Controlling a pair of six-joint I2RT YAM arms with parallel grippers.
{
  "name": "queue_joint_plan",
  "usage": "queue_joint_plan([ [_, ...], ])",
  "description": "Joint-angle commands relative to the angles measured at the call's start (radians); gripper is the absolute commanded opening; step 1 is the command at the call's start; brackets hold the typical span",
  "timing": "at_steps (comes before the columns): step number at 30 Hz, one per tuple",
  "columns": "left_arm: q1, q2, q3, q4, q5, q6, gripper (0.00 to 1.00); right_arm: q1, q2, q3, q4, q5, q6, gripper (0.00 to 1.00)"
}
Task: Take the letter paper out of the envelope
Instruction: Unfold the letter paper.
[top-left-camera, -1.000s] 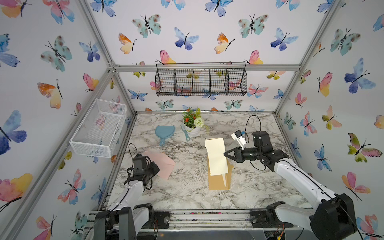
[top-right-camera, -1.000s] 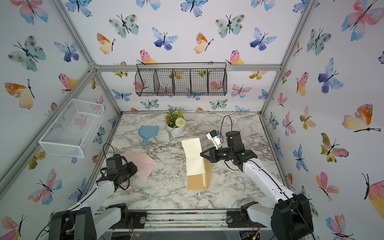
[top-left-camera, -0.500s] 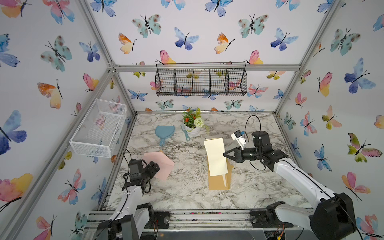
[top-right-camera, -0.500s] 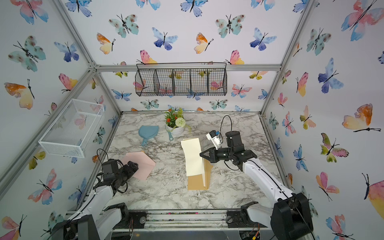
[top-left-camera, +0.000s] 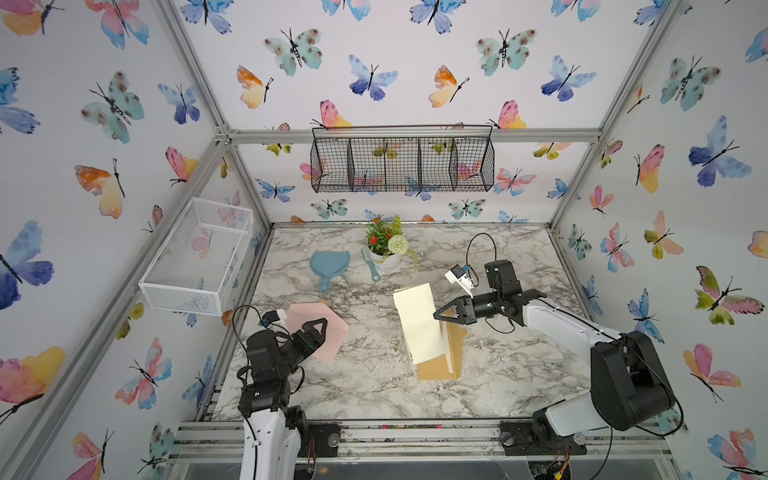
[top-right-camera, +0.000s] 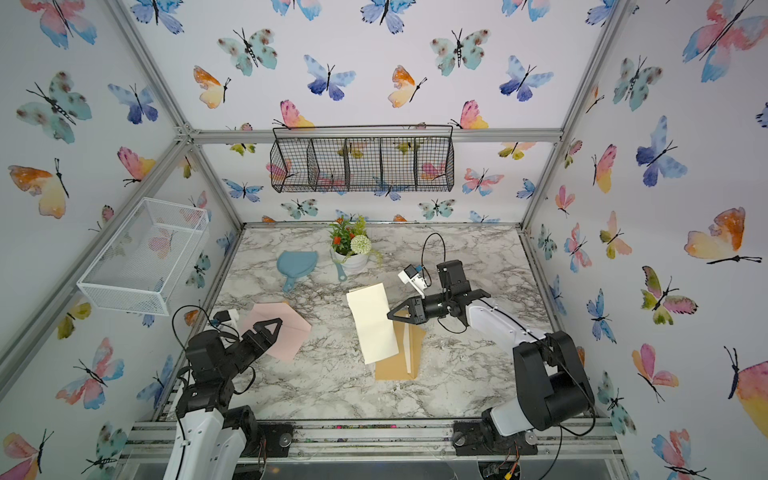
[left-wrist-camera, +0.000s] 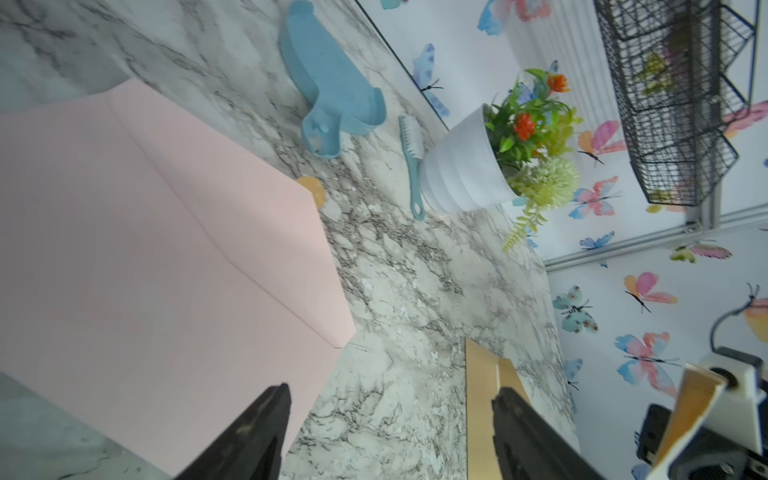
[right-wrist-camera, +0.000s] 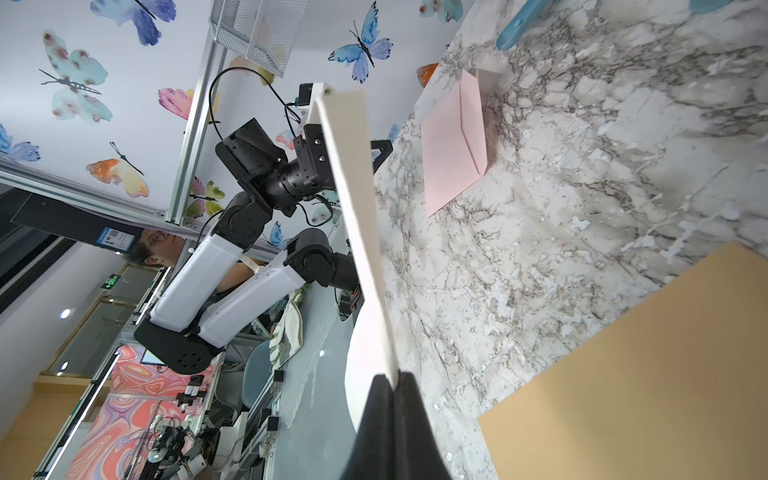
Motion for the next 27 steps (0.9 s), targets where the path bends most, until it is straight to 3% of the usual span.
queue_joint_plan([
  [1,-0.015,-0.039,-0.046,0.117,0.265,-0.046,0.79,0.017,0.019,0.014,0.182,-0.098,0.093,0.02],
  [5,-0.115,-0.042,-0.112,0.325,0.345,-0.115,0.79,0.066,0.066,0.037,0.331,-0.09,0.21,0.02],
  [13,-0.613,0.043,-0.052,0.432,0.048,-0.067,0.74,0.149,0.172,0.134,0.447,-0.062,0.316,0.02],
  [20,-0.646,0.188,0.002,0.47,0.079,-0.024,0.67,0.153,0.167,0.124,0.508,-0.082,0.374,0.02],
  [27,-0.646,0.132,0.021,0.413,0.051,-0.002,0.67,0.154,0.149,0.157,0.368,-0.09,0.278,0.02],
])
